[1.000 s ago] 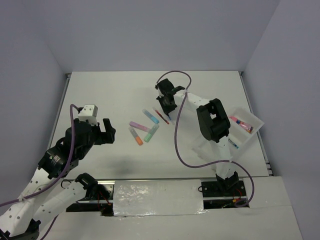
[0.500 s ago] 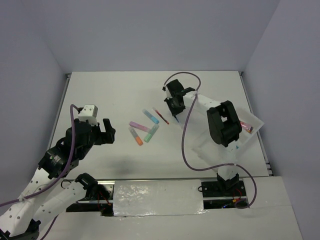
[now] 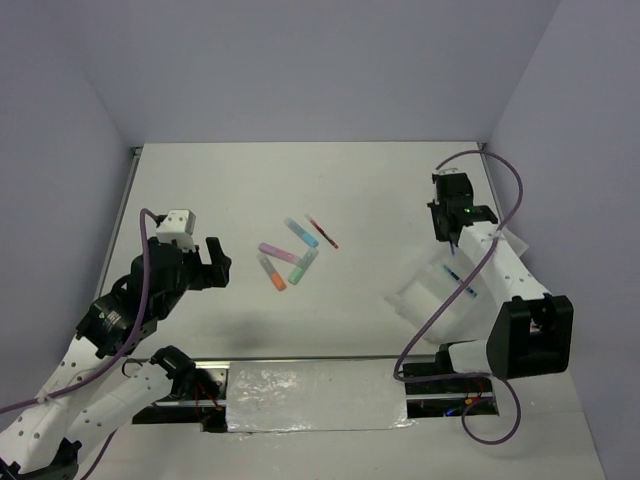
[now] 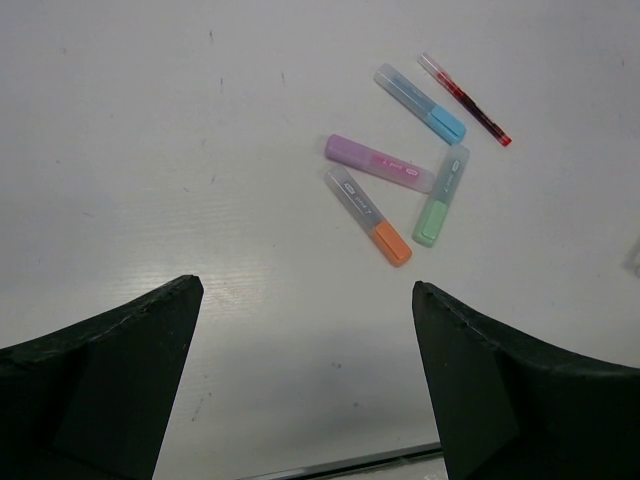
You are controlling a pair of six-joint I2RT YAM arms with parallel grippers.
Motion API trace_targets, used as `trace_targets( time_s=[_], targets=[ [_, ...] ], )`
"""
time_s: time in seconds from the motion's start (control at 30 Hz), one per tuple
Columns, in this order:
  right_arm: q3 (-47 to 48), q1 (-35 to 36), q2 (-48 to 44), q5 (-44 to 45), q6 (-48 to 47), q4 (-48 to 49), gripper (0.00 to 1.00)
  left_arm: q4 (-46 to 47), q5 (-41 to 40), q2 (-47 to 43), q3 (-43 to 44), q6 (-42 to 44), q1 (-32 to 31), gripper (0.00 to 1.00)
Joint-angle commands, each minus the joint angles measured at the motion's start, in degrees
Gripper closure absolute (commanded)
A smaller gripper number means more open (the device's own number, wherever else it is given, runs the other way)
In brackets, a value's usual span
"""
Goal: Sort the stationery into containers
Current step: Place the pen in the storage box, then pick up the pen from the center of the board.
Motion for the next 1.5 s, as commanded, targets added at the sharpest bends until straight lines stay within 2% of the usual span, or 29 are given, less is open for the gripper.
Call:
trace_targets(
  time_s=[0.0,0.17,0.4,0.47,0.5,0.57,0.6,0.63,0.77,0.8,0.9,1.0,1.03,1.07,1.13,1.2,1.23,1.27,1.3,1.33,1.37,1.4,1.43,1.47],
  targets=[
    [-2.92,-2.92,-5.22,3.59,0.89,1.4,1.0,2.41,0.53,0.33,0.06,1.41,0.1,0.01],
    [-4.68,-3.71,-6.37,7.37,2.12,0.98,1.0,2.32,0.36,-0.11,-0.12,1.32,0.1,0.01],
    [-7.58,-3.71,-6.63,6.86,4.49,-0.44,1.0,2.41,0.62,-0.03,-0.12,1.32,0.1,0.01],
    [-7.5,-3.71,-6.99,6.68,4.67,-0.61,0.97,2.32,0.53,-0.02,-0.12,1.41,0.1,0.01],
    [-7.41,-3.71,-7.07,6.59,4.67,-0.7,0.87,2.41,0.53,-0.29,-0.03,1.41,0.1,0.01],
    [-7.67,-3.71,-7.77,6.94,5.02,-0.7,0.77,2.41,0.44,-0.55,-0.12,1.32,0.1,0.01],
    [-7.76,-3.62,-8.04,7.03,5.19,-0.7,0.65,2.41,0.36,-0.64,-0.2,1.32,0.1,0.01],
    [-7.76,-3.71,-8.3,7.03,5.37,-0.7,0.58,2.41,0.36,-0.64,-0.12,1.32,0.1,0.01],
    [-7.23,-3.54,-9.8,5.27,5.72,-0.7,0.33,2.5,0.44,-0.38,-0.12,1.32,0.1,0.01],
    [-7.06,-3.54,-10.41,3.97,5.64,-0.79,0.3,2.41,0.44,-0.29,-0.12,1.41,0.1,0.01],
    [-5.22,-2.92,-11.38,0.11,6.42,-0.79,0.29,2.41,0.44,-0.2,-0.12,1.32,0.1,0.01],
    [-2.49,5.75,-11.82,-2.9,8.44,3.23,0.28,2.5,0.36,0.06,-0.12,1.41,0.1,0.01],
    [-0.22,12.57,-10.69,-0.64,10.54,4.3,0.12,2.5,0.18,0.41,-0.03,1.32,0.19,0.01],
    [1.45,15.94,-9.37,0.77,11.43,5.96,0.0,2.5,0.09,0.59,-0.03,1.32,0.19,0.01],
    [5.92,22.96,-3.93,-0.43,12.57,9.04,0.0,2.15,-0.26,1.12,0.15,1.06,0.19,0.01],
    [8.92,25.2,0.72,-5.68,12.4,14.38,0.0,2.06,-0.7,1.47,0.23,1.06,0.1,0.01],
    [12.68,25.64,6.58,-10.59,10.84,15.55,0.0,1.97,-0.79,1.47,0.23,0.88,0.1,0.01],
    [15.94,25.99,10.03,-20.64,10.21,13.65,0.0,1.88,-1.13,1.47,0.15,0.79,0.19,0.01],
    [19.8,26.52,13.98,-22.48,9.68,10.76,0.0,1.8,-1.4,1.38,0.23,0.79,0.1,0.01],
    [28.02,27.05,21.07,-18.85,9.16,8.29,0.0,1.62,-1.58,1.38,0.23,0.53,0.1,0.01],
    [31.4,28.18,24.1,-16.29,9.15,5.22,0.01,1.53,-2.01,1.03,0.23,0.53,0.1,0.01],
    [33.96,28.37,26.82,-15.57,8.98,4.49,0.05,1.62,-1.93,0.86,0.15,0.53,0.19,0.01],
    [38.77,28.2,29.46,-15.73,7.32,3.79,0.13,1.71,-1.93,0.77,0.15,0.53,0.19,0.01],
    [41.78,28.19,34.88,-14.26,7.39,2.13,0.3,1.71,-1.84,0.85,0.15,0.53,0.1,0.01]
  ],
)
